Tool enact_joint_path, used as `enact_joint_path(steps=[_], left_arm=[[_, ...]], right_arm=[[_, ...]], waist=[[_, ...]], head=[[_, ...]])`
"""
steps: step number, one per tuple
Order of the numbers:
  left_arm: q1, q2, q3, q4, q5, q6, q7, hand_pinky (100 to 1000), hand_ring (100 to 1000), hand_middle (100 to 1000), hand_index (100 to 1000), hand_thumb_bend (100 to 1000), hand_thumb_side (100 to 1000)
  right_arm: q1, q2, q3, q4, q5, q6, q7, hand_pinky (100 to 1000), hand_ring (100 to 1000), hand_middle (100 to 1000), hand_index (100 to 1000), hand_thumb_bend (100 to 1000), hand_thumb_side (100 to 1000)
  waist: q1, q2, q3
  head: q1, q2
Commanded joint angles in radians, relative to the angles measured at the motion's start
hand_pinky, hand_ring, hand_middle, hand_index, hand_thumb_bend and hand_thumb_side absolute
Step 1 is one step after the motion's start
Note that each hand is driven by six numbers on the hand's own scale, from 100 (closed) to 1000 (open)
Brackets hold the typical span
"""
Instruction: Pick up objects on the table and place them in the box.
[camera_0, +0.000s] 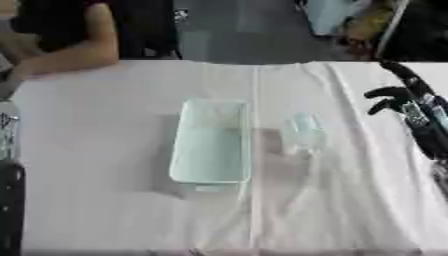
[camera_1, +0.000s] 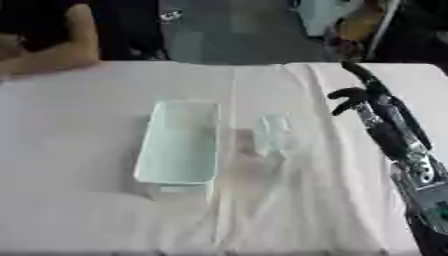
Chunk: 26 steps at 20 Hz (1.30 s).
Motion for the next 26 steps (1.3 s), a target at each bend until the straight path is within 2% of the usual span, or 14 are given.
enact_joint_path(steps=[1,7,8,9,10,12,13,14,15,16,18,21,26], left_arm=[[-0.015,0.022,-0.002,-0.017,0.006,-0.002,-0.005,669,753,773,798,564,746],[-0.015,0.022,-0.003,-0.017,0.006,0.0,-0.008,671,753,768,796,556,749],[-0.015,0.022,-0.004,-0.017,0.006,0.001,-0.008,671,751,768,796,551,751],[-0.015,0.022,-0.004,-0.017,0.005,0.002,-0.009,671,751,768,796,552,750],[-0.014,0.023,-0.004,-0.017,0.004,0.003,-0.009,671,751,768,796,547,753],[-0.012,0.023,-0.003,-0.017,0.002,0.005,-0.008,671,752,767,796,543,754],[-0.011,0.023,-0.003,-0.017,0.002,0.006,-0.007,671,751,767,796,545,753],[-0.01,0.023,-0.003,-0.017,0.001,0.008,-0.008,672,752,768,796,538,757],[-0.009,0.024,-0.005,-0.017,0.0,0.01,-0.009,672,752,768,796,539,756],[-0.009,0.025,-0.006,-0.017,0.0,0.011,-0.009,672,752,768,797,534,758],[-0.008,0.027,-0.008,-0.017,0.0,0.013,-0.013,673,752,764,796,532,760],[-0.007,0.03,-0.011,-0.017,0.003,0.016,-0.016,674,750,762,796,527,760],[-0.008,0.032,-0.014,-0.017,0.007,0.017,-0.021,674,745,757,796,523,761]], right_arm=[[-0.015,-0.015,-0.014,-0.009,-0.006,-0.001,0.006,544,696,1000,1000,100,788],[-0.016,-0.017,-0.025,-0.024,0.017,-0.004,0.016,545,679,1000,1000,100,774],[-0.017,-0.02,-0.029,-0.029,0.033,-0.006,0.02,586,704,1000,1000,100,732],[-0.018,-0.025,-0.036,-0.04,0.072,-0.01,0.028,571,695,1000,1000,100,744],[-0.021,-0.031,-0.043,-0.055,0.124,-0.014,0.04,683,760,988,1000,100,639],[-0.036,-0.052,-0.072,-0.12,0.345,-0.033,0.098,781,826,963,993,100,512],[-0.045,-0.062,-0.081,-0.157,0.46,-0.04,0.125,759,810,968,998,100,552],[-0.052,-0.073,-0.078,-0.187,0.547,-0.046,0.146,831,866,952,989,100,441],[-0.061,-0.095,-0.069,-0.209,0.607,-0.051,0.167,808,846,955,989,100,461],[-0.068,-0.112,-0.06,-0.223,0.641,-0.054,0.18,873,903,947,989,100,416],[-0.092,-0.179,-0.024,-0.235,0.652,-0.068,0.223,874,902,951,990,100,441],[-0.125,-0.262,0.021,-0.221,0.577,-0.082,0.278,884,907,948,975,100,457],[-0.173,-0.332,0.054,-0.182,0.486,-0.096,0.33,884,900,946,971,100,487]], waist=[[0.0,-0.007,-0.001],[0.0,-0.008,-0.002],[0.0,-0.008,-0.002],[0.001,-0.008,-0.001],[0.001,-0.008,0.0],[0.003,-0.008,0.006],[0.005,-0.008,0.01],[0.005,-0.009,0.012],[0.004,-0.01,0.014],[0.003,-0.011,0.015],[0.001,-0.013,0.019],[-0.002,-0.014,0.022],[-0.004,-0.014,0.026]], head=[[-0.007,-0.001],[-0.006,-0.001],[-0.005,-0.001],[-0.004,-0.001],[-0.002,-0.001],[0.013,-0.001],[0.021,-0.001],[0.026,-0.001],[0.03,-0.001],[0.032,-0.001],[0.04,-0.001],[0.045,-0.001],[0.048,-0.001]])
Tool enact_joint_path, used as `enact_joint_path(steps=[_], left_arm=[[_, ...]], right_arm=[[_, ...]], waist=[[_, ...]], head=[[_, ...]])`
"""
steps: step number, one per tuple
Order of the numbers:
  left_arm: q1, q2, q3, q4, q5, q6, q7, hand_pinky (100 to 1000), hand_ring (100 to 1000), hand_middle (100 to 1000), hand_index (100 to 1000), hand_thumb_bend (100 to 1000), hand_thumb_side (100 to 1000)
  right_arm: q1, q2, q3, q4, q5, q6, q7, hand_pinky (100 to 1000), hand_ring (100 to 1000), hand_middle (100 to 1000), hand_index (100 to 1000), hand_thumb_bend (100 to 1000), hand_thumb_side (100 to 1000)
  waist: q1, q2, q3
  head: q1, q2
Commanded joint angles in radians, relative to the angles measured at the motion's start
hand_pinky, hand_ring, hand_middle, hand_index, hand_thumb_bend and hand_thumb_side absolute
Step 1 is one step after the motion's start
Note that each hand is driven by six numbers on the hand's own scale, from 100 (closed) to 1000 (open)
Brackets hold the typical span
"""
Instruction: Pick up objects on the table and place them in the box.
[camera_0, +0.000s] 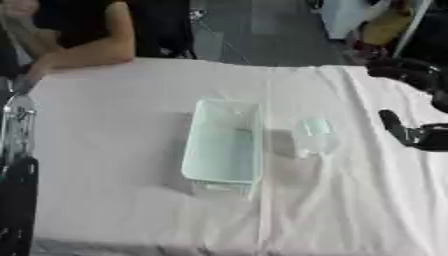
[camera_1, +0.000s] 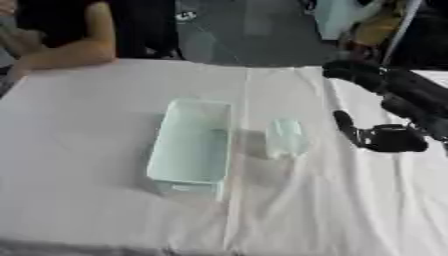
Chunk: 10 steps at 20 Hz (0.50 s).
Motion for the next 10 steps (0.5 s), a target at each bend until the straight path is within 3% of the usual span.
enact_joint_path(steps=[1,8,10], left_arm=[[-0.009,0.027,-0.003,-0.017,0.008,0.0,-0.005,674,744,756,796,522,761],[-0.01,0.027,-0.009,-0.017,0.015,0.001,-0.012,675,741,753,797,515,763],[-0.011,0.027,-0.01,-0.017,0.016,0.003,-0.015,676,740,751,796,510,765]], right_arm=[[-0.036,-0.058,0.009,0.017,-0.05,-0.008,0.026,884,898,947,972,100,498],[-0.09,-0.072,0.044,0.112,-0.134,-0.015,0.102,896,889,951,986,100,608],[-0.114,-0.07,0.056,0.156,-0.144,-0.01,0.142,914,906,957,993,100,687]], waist=[[-0.001,-0.009,0.002],[-0.002,-0.01,0.006],[-0.002,-0.009,0.007]], head=[[0.01,-0.001],[0.001,-0.001],[-0.006,-0.001]])
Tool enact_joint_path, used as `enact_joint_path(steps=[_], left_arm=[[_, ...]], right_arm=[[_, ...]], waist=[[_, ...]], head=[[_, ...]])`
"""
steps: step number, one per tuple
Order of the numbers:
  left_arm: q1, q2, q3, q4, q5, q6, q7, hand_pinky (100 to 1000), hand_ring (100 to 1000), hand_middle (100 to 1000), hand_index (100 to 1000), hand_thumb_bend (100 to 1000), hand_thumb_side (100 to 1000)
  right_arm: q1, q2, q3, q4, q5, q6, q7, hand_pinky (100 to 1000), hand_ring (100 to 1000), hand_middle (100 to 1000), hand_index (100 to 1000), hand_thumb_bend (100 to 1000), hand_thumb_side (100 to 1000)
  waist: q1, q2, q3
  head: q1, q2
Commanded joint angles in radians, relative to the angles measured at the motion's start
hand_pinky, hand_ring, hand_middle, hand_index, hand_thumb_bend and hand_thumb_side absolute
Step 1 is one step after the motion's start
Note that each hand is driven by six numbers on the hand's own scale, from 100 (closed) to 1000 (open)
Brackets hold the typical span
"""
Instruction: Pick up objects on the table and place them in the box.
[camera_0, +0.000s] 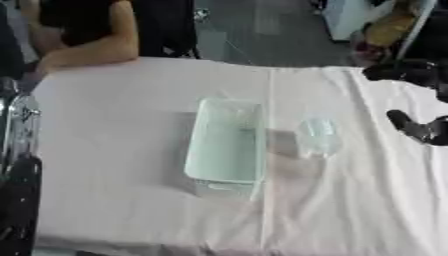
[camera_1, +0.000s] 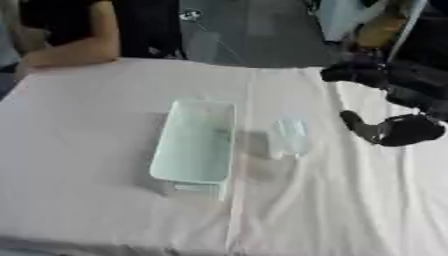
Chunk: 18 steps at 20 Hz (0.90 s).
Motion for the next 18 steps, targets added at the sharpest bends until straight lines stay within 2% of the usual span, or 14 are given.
enact_joint_path(steps=[1,4,7,8,11,13,18], left_arm=[[-0.011,0.027,-0.004,-0.017,0.007,0.001,-0.006,676,740,751,796,508,765],[-0.011,0.026,-0.006,-0.017,0.01,0.002,-0.008,676,739,750,796,506,766],[-0.012,0.024,-0.009,-0.017,0.015,0.002,-0.01,677,739,750,796,503,767],[-0.012,0.023,-0.01,-0.017,0.016,0.003,-0.011,676,739,750,796,503,767],[-0.012,0.02,-0.011,-0.017,0.02,0.004,-0.013,677,739,750,796,501,769],[-0.012,0.019,-0.011,-0.017,0.022,0.004,-0.014,677,739,750,796,500,768],[-0.012,0.017,-0.013,-0.017,0.025,0.004,-0.016,678,740,750,796,499,768]], right_arm=[[-0.051,-0.027,0.008,0.062,-0.02,0.004,0.062,916,909,959,994,100,705],[-0.087,0.005,0.018,0.145,-0.004,0.011,0.11,918,914,966,1000,100,752],[-0.109,0.066,0.0,0.235,0.045,0.022,0.122,895,888,966,1000,100,813],[-0.114,0.094,-0.012,0.266,0.065,0.026,0.115,901,894,966,1000,100,805],[-0.119,0.182,-0.055,0.352,0.101,0.041,0.072,838,828,957,1000,100,874],[-0.121,0.232,-0.076,0.396,0.118,0.051,0.039,823,816,957,1000,100,875],[-0.127,0.313,-0.093,0.463,0.144,0.064,0.003,807,806,966,1000,100,920]], waist=[[-0.001,-0.009,0.002],[0.0,-0.009,0.004],[0.003,-0.008,0.006],[0.004,-0.007,0.006],[0.007,-0.006,0.005],[0.008,-0.006,0.005],[0.009,-0.005,0.003]], head=[[-0.01,-0.001],[-0.018,-0.001],[-0.028,-0.001],[-0.031,-0.001],[-0.037,-0.001],[-0.041,-0.001],[-0.044,-0.001]])
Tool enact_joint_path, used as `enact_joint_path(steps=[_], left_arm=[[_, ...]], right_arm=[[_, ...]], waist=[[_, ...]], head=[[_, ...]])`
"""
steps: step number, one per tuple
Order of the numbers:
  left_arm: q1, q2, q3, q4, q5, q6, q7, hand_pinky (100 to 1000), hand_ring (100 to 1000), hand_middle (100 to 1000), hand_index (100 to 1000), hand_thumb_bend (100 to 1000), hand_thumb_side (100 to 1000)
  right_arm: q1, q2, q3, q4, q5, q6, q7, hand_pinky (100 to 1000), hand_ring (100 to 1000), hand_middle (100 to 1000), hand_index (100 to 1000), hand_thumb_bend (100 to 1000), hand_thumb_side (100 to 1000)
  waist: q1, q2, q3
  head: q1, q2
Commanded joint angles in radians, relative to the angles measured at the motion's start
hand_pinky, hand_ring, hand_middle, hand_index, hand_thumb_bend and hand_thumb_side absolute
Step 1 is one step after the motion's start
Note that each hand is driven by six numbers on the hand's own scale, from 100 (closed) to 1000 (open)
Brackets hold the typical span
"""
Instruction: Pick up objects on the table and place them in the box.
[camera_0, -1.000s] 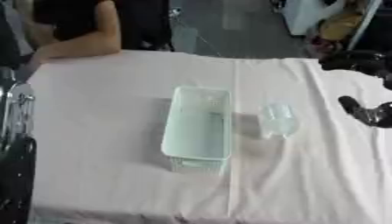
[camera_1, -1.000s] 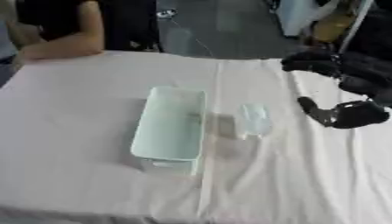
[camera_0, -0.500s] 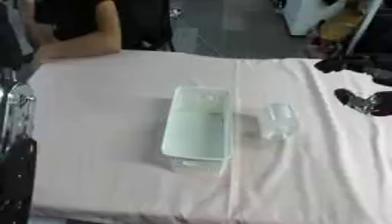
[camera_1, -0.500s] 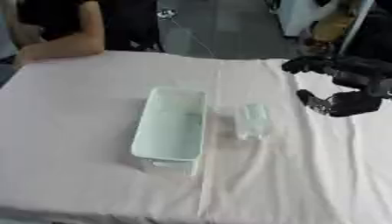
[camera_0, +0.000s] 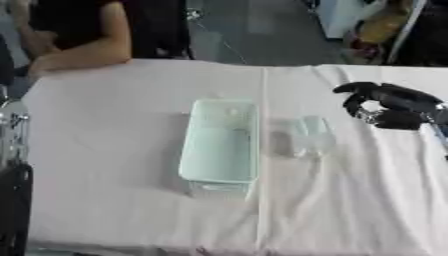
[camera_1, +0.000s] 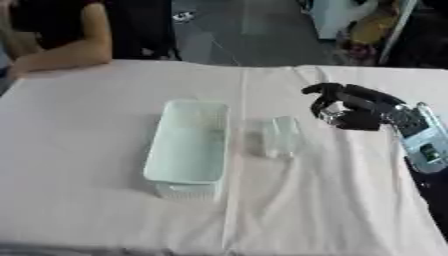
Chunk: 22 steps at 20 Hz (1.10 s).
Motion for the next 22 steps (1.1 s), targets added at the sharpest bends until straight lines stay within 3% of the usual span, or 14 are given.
enact_joint_path(steps=[1,5,6,7,9,14,22], left_arm=[[-0.013,0.017,-0.002,-0.017,0.007,0.0,-0.004,678,740,750,796,499,769],[-0.014,0.016,-0.005,-0.017,0.011,0.001,-0.009,679,740,750,796,497,769],[-0.014,0.016,-0.005,-0.017,0.011,0.002,-0.01,679,740,750,796,497,769],[-0.015,0.016,-0.006,-0.017,0.012,0.002,-0.01,680,741,750,796,498,769],[-0.016,0.016,-0.007,-0.017,0.013,0.002,-0.013,680,741,750,797,498,769],[-0.017,0.016,-0.006,-0.017,0.014,0.001,-0.016,680,741,750,797,499,766],[-0.017,0.017,-0.008,-0.017,0.016,0.001,-0.02,682,741,751,797,498,767]], right_arm=[[-0.029,0.023,-0.019,0.025,0.015,0.003,-0.016,814,811,971,1000,100,936],[-0.036,0.043,-0.002,0.041,0.031,-0.004,0.0,870,846,993,1000,100,940],[-0.037,0.044,0.004,0.039,0.033,-0.008,0.01,842,828,982,1000,100,942],[-0.037,0.045,0.007,0.038,0.034,-0.011,0.019,913,880,1000,1000,100,950],[-0.034,0.045,0.022,0.026,0.033,-0.021,0.062,949,921,1000,1000,100,960],[-0.029,0.042,0.027,-0.005,0.025,-0.019,0.137,963,940,1000,1000,100,969],[-0.025,0.035,0.03,-0.022,0.015,-0.008,0.157,970,946,1000,1000,100,992]], waist=[[0.002,-0.007,-0.002],[0.002,-0.008,-0.001],[0.001,-0.007,0.0],[0.001,-0.007,0.0],[0.001,-0.007,0.001],[0.001,-0.007,0.001],[0.001,-0.007,0.001]], head=[[-0.008,-0.001],[-0.009,-0.001],[-0.009,-0.001],[-0.009,-0.001],[-0.008,-0.001],[-0.006,-0.001],[-0.007,-0.001]])
